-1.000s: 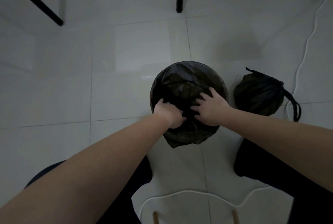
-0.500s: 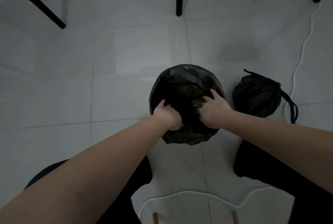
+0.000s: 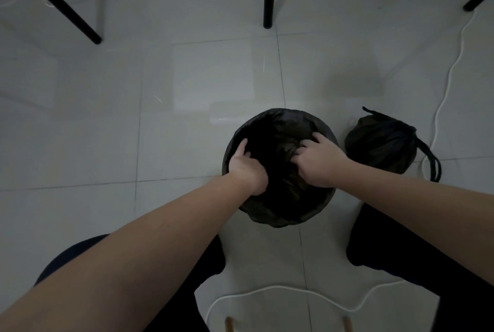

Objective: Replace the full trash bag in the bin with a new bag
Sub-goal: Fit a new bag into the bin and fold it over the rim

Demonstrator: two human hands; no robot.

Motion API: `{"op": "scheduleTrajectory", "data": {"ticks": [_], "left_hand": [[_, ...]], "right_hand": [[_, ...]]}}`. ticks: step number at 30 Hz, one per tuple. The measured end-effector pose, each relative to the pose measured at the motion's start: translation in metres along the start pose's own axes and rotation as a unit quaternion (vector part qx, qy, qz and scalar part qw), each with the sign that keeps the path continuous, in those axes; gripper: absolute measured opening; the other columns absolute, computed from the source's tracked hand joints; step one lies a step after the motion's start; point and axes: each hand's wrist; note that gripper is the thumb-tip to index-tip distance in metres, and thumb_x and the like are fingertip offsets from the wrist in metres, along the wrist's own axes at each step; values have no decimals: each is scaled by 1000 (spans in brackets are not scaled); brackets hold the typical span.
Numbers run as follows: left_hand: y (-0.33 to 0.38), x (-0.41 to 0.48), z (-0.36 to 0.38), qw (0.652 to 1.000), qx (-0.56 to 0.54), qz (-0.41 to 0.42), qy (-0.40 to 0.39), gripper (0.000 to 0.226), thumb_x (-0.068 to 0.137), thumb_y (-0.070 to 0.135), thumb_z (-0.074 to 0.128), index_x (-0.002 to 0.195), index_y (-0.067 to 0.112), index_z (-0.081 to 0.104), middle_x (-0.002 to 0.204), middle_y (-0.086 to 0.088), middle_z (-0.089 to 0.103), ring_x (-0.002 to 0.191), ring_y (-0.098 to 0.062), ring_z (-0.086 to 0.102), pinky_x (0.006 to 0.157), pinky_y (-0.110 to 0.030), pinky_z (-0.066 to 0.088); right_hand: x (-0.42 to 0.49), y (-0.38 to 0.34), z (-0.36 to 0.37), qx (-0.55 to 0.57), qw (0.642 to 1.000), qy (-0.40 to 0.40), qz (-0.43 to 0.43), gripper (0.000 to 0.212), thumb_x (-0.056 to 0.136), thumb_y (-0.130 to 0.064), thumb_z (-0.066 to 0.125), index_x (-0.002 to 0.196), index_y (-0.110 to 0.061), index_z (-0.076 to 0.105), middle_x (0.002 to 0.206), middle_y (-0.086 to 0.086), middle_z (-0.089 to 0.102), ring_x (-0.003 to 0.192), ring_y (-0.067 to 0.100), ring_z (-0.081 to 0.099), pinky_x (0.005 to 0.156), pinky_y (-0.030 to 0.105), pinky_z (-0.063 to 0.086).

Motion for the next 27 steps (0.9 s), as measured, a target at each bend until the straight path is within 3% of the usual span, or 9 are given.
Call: {"op": "scheduleTrajectory", "data": {"ticks": [2, 4, 8, 11, 13, 19, 22, 25, 27], "left_hand": [[-7, 1, 7, 995, 83, -28, -40, 73, 104, 56, 25, 168, 29, 3, 177, -2, 9, 163, -30, -5, 123, -63, -18], [-16, 3, 9, 990, 127, -40, -46, 74, 104, 54, 28, 168, 28, -1, 177, -1, 3, 163, -27, -8, 124, -63, -16], [-16, 4, 1, 993, 103, -48, 5, 67, 109, 47, 27, 168, 26, 6, 177, -3, 7, 163, -29, -9, 122, -58, -20], [-1, 3, -6, 998, -34, 6, 44, 63, 108, 43, 33, 167, 25, 21, 175, -7, 18, 163, -31, 5, 129, -55, -6], [9, 2, -7, 993, -111, 25, 41, 60, 109, 43, 33, 166, 26, 27, 172, -6, 28, 160, -31, 18, 129, -53, 6], [-10, 0, 18, 995, 78, -25, -51, 84, 100, 68, 23, 168, 29, -7, 177, -6, -4, 163, -30, -9, 127, -59, -11], [-17, 3, 14, 993, 104, -23, -50, 94, 95, 75, 27, 167, 26, -8, 176, -10, -6, 162, -34, -13, 126, -60, -14], [-5, 8, 8, 999, 14, -12, -48, 93, 95, 80, 28, 168, 29, 1, 177, -7, -3, 162, -32, -13, 126, -57, -15], [2, 10, 8, 999, -38, -8, -31, 84, 99, 77, 21, 168, 30, 6, 177, -5, 1, 162, -29, -10, 127, -54, -14]], "right_hand": [[-3, 0, 11, -64, 991, -107, 39, 56, 101, -43, 32, 152, -25, 44, 161, 7, 38, 153, 30, 21, 122, 54, -7], [-6, -5, 18, -103, 975, -187, 55, 63, 103, -49, 23, 160, -23, 27, 170, 8, 15, 157, 31, -1, 119, 57, -20], [-7, -18, 6, -85, 977, -181, 75, 59, 102, -42, 27, 156, -20, 37, 165, 14, 29, 153, 38, 15, 119, 63, -13], [-6, -21, -7, -61, 994, -72, 54, 44, 98, -33, 37, 133, -20, 61, 137, 11, 60, 129, 35, 47, 118, 60, 15], [-5, -19, -5, -29, 999, -15, 24, 44, 99, -34, 37, 134, -20, 60, 138, 10, 58, 127, 32, 48, 115, 54, 25], [-8, -20, 12, -65, 971, -224, 51, 68, 102, -53, 15, 163, -23, 8, 170, 8, 12, 157, 31, 3, 120, 60, -16], [-5, -27, 4, -8, 968, -248, 26, 62, 102, -50, 21, 159, -25, 30, 165, 7, 30, 153, 31, 23, 122, 60, -7], [-4, -25, -4, 52, 991, -126, -11, 41, 101, -37, 35, 127, -22, 63, 136, 6, 62, 128, 28, 53, 117, 51, 22], [0, -22, -1, 16, 999, -31, -17, 39, 99, -35, 39, 126, -23, 65, 136, 6, 61, 131, 29, 49, 119, 52, 20]]}}
Point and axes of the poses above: each hand's wrist, its own x-axis towards the middle knuckle, its own z-axis out of the palm, y = z × x
